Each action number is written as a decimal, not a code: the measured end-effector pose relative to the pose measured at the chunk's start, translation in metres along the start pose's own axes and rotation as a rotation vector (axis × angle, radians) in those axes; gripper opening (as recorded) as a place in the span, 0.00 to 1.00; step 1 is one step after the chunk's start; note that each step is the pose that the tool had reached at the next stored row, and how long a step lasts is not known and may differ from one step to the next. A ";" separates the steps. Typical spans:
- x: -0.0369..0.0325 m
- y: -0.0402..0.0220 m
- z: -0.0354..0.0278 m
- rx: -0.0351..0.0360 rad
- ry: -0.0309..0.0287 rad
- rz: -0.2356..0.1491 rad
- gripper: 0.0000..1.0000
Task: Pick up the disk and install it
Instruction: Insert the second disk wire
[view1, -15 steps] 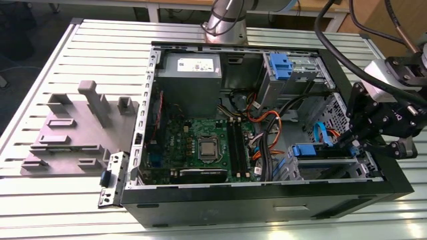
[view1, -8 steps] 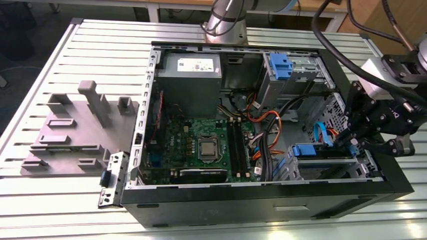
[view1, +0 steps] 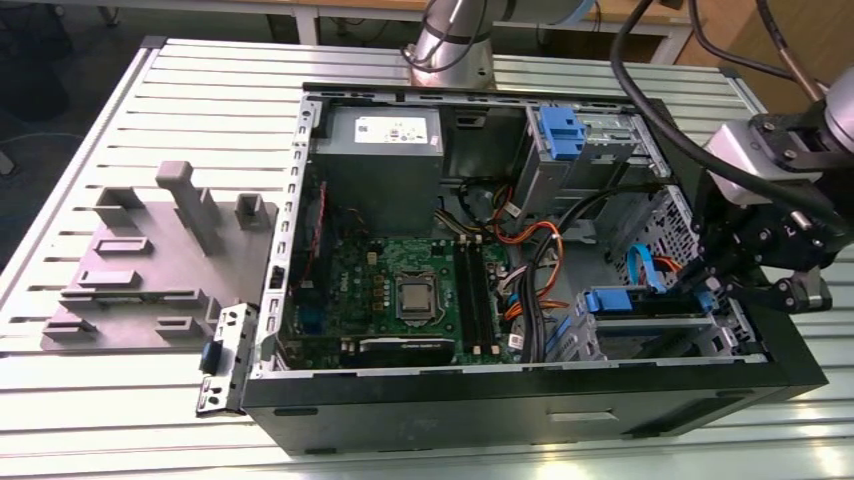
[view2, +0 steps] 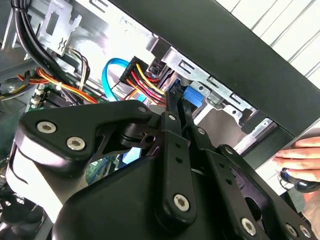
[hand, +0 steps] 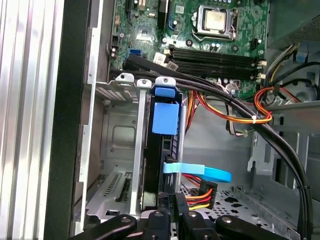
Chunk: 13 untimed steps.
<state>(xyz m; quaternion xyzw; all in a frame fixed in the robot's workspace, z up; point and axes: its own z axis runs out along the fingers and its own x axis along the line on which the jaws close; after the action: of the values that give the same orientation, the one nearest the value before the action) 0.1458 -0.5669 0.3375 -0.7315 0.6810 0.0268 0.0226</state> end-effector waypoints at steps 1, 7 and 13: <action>-0.0001 0.0007 -0.0006 0.0037 0.0005 0.000 0.16; -0.0007 0.0067 -0.0019 0.0283 0.0019 -0.002 0.16; -0.0009 0.0084 -0.0020 0.0322 0.0023 -0.002 0.16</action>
<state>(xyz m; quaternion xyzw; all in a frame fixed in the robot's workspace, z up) 0.1374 -0.5668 0.3396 -0.7319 0.6805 0.0150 0.0336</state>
